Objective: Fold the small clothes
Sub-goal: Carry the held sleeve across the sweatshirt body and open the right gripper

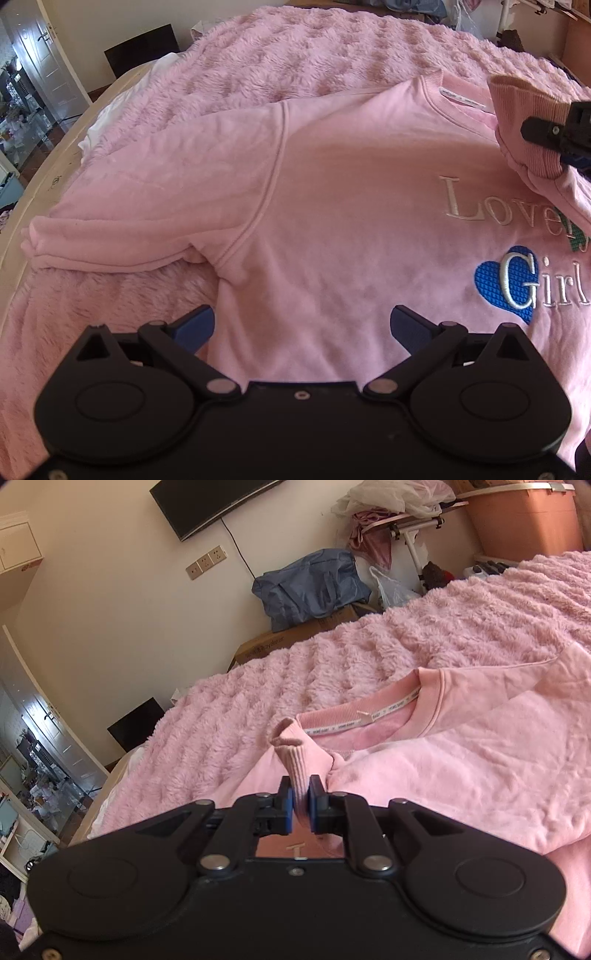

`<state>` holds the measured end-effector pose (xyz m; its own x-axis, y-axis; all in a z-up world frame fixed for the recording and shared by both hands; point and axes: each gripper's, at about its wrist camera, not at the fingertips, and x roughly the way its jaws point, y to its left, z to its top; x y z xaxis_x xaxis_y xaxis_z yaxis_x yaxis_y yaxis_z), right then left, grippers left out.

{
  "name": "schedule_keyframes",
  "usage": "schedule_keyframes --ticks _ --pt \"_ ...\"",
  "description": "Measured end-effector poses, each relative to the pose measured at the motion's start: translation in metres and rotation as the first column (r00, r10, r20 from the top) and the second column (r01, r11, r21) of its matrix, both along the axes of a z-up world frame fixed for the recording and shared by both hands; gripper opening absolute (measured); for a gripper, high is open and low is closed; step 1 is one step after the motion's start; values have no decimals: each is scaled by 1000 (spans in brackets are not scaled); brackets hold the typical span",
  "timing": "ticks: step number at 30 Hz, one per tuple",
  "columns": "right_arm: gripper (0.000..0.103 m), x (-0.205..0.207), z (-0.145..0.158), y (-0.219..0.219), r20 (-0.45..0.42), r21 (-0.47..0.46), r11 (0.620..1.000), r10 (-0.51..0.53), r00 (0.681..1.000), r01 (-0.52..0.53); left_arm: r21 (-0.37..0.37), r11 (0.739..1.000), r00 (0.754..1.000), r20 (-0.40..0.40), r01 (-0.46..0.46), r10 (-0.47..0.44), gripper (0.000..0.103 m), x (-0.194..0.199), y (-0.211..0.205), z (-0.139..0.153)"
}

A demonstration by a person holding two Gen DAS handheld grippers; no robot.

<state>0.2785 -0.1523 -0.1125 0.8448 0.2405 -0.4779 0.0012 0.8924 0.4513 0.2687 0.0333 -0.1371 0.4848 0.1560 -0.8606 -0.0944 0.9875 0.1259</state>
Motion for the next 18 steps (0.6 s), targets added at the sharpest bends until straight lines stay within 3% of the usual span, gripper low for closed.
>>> schedule_keyframes --ticks 7,14,16,18 --pt "11 10 -41 3 -99 11 998 63 993 -63 -51 998 994 102 -22 27 103 22 3 27" --pt "25 -3 -37 -6 -83 58 986 159 984 -154 -73 997 976 219 11 5 103 64 -33 78" --pt "40 -10 -29 -16 -69 101 973 216 974 -208 -81 996 970 244 27 -7 103 74 -46 92" --pt "45 -22 -17 -30 -39 94 972 220 975 -215 -102 993 966 258 59 -30 103 81 -59 100"
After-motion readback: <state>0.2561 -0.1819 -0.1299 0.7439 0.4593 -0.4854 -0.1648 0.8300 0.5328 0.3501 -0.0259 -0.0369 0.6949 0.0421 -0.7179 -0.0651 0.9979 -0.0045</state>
